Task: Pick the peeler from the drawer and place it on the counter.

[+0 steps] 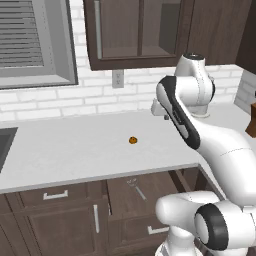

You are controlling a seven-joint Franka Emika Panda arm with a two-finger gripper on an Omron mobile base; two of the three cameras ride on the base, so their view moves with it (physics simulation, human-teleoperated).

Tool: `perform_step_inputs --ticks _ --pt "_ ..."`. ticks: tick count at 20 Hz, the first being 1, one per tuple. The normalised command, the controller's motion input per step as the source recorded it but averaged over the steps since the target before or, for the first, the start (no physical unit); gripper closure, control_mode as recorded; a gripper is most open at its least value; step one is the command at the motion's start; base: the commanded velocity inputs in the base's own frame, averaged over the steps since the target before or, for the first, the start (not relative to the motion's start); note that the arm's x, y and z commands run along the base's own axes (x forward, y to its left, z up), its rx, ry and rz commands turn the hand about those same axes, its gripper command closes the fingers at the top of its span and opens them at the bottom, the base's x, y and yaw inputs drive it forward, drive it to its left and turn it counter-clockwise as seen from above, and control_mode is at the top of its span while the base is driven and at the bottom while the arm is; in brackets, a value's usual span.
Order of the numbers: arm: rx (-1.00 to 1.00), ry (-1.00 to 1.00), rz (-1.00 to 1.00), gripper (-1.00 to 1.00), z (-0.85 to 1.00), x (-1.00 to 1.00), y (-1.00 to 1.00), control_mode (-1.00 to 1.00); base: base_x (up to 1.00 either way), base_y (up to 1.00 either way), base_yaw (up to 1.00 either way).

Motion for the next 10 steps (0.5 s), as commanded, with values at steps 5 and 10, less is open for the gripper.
perform_step_inputs --ticks 5,10 --pt "0.00 0.00 -0.02 -1.00 -0.03 -0.62 -0.09 -1.00 0.00 0.00 0.00" --pt "-0.01 -0.15 0.00 -1.00 -0.72 -0.75 -0.06 -1.00 0.00 0.00 0.00"
